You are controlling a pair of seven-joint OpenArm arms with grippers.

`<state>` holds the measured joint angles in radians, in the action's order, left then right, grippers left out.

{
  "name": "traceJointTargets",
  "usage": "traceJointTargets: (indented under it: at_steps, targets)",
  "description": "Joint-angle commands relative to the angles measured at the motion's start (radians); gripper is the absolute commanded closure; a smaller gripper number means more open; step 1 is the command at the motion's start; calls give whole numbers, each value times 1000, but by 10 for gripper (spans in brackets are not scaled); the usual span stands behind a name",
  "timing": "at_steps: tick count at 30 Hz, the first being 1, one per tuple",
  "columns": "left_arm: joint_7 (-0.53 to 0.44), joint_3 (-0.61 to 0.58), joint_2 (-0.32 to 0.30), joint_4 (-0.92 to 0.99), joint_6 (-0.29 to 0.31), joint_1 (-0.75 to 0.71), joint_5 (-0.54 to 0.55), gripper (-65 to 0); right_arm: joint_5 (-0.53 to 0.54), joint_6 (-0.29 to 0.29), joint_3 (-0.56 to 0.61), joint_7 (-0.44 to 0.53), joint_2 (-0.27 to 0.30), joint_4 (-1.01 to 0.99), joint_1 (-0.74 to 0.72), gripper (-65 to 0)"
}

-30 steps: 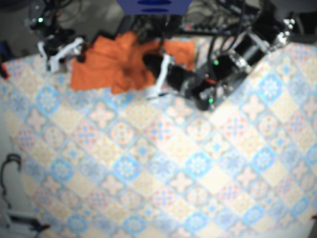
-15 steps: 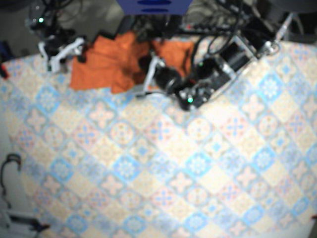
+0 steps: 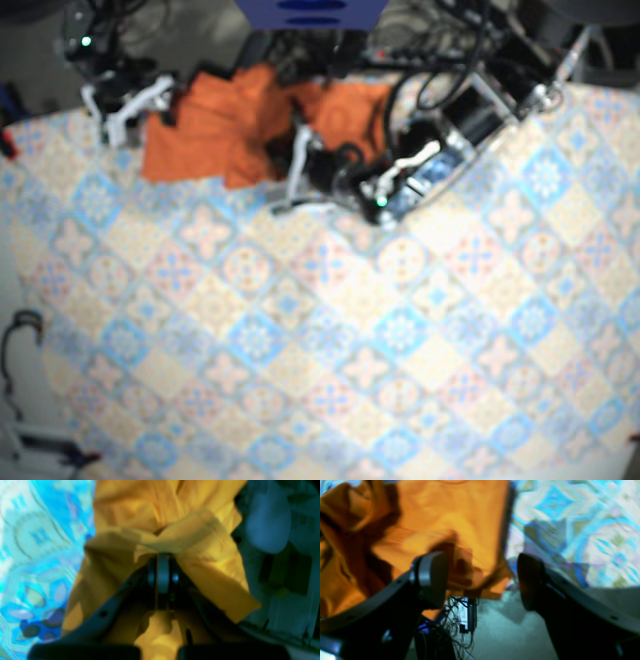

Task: Fold the T-shirt properly
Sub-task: 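Move the right gripper to the other strip end and grasp it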

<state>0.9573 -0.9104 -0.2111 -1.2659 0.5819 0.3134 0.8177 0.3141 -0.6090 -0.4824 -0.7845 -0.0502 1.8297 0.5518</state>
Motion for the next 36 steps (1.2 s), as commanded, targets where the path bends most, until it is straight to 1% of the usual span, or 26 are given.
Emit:
traceJointTargets:
  at_steps: [1,5,7,10,16,20,22,26,29,31,33,36]
  targets:
    - [-34,7,3,-14,6,17,18,0,13,-5,4,29,6,14,7,-418]
    - [-87,7,2,-14,5,17,18,0,13,-5,18,37,6,3,9,-418]
    - [-99,7,-14,-14,5,17,18,0,13,-5,26,44,8,-15,9,-418]
    - [-100,7,-27,-14,5,17,19,0,13,-5,29,50,8,-49,7,-418]
    - [-102,10,-87,-14,5,0,22,0,20,-10,31,50,13,-140,1,-418]
    - [-102,10,-112,-14,5,-6,22,0,20,-10,27,64,14,-152,-25,-417]
    - [-102,9,-113,-14,5,-6,24,0,20,-10,24,64,16,-150,-31,-417]
    - [-102,9,-126,-14,5,-6,24,0,20,-10,26,56,48,-141,-42,-418]
    - [-102,9,-127,-14,5,-6,24,0,20,-10,24,52,52,-140,-63,-418]
    - [-102,9,-129,-14,5,-6,24,0,26,-10,24,38,79,-140,-71,-419]
    - [-102,9,-129,-14,5,-6,24,0,75,-10,24,10,105,-146,-74,-419]
    - [-102,10,-132,-14,5,-16,24,0,187,-10,14,-6,131,-147,-101,-420]
